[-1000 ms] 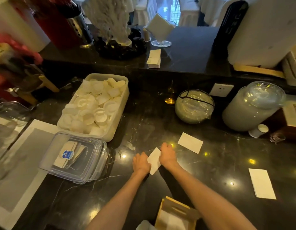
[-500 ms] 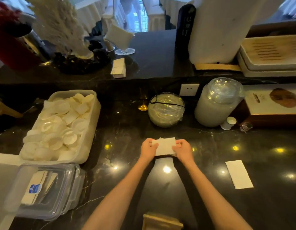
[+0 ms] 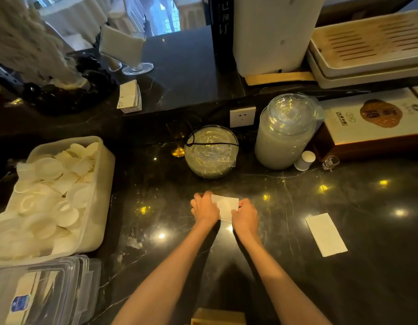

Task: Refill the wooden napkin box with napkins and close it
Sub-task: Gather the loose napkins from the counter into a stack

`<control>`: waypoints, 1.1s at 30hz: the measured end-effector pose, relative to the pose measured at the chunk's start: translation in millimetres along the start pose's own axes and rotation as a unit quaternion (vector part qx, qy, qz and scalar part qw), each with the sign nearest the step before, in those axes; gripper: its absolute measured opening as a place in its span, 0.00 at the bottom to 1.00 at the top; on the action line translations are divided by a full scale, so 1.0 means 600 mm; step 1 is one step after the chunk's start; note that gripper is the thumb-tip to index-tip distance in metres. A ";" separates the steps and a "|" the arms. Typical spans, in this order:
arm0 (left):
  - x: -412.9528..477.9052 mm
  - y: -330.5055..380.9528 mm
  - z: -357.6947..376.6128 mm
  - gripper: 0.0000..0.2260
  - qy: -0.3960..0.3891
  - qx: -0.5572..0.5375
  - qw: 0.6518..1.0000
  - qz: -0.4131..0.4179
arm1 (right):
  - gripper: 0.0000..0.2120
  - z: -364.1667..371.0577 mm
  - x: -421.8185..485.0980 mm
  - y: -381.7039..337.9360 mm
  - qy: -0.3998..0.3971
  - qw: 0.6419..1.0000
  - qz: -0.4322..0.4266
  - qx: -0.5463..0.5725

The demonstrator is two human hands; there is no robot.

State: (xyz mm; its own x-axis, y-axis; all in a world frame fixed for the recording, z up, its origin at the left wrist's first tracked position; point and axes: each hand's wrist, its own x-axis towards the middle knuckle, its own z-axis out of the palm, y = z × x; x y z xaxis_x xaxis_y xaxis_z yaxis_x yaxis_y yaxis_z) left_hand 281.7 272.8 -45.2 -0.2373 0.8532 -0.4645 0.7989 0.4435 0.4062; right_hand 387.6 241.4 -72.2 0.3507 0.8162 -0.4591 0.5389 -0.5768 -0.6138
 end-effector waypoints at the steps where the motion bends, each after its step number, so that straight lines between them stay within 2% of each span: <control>1: 0.001 0.001 -0.001 0.16 -0.001 -0.003 1.000 -0.002 | 0.10 0.001 -0.002 0.001 0.003 1.000 -0.001 -0.005; 8: 0.019 -0.011 -0.012 0.17 -0.014 -0.090 0.993 -0.081 | 0.12 -0.002 0.001 0.004 -0.004 1.000 -0.002 0.005; 17: 0.001 -0.009 -0.018 0.19 -0.016 -0.143 0.981 -0.130 | 0.13 -0.010 0.004 0.005 -0.023 1.000 -0.007 0.003; 20: -0.008 -0.014 -0.017 0.14 -0.040 -0.138 0.979 -0.142 | 0.15 -0.018 -0.001 0.007 -0.035 0.999 -0.003 0.007; 22: -0.009 -0.017 -0.016 0.11 -0.069 -0.151 0.978 -0.123 | 0.19 -0.025 -0.005 0.012 -0.054 0.997 0.012 0.056; 25: -0.025 -0.008 -0.026 0.13 -0.113 -0.174 0.976 -0.061 | 0.23 -0.046 -0.016 0.030 -0.083 0.980 0.050 0.175; 30: -0.070 0.029 -0.034 0.14 -0.218 -0.165 0.962 0.019 | 0.14 -0.114 -0.057 0.084 -0.147 0.941 0.070 0.297; 33: -0.095 0.060 -0.023 0.14 -0.267 -0.152 0.951 0.043 | 0.14 -0.154 -0.070 0.130 -0.162 0.924 0.089 0.336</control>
State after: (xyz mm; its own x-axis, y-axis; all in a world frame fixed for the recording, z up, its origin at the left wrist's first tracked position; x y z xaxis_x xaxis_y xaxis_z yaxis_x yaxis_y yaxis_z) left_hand 316.6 243.7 6.7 0.2008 0.6653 -0.7191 0.5863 0.5065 0.6323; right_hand 485.5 164.9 -41.2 0.0819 0.7167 -0.6926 -0.1407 -0.6796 -0.7200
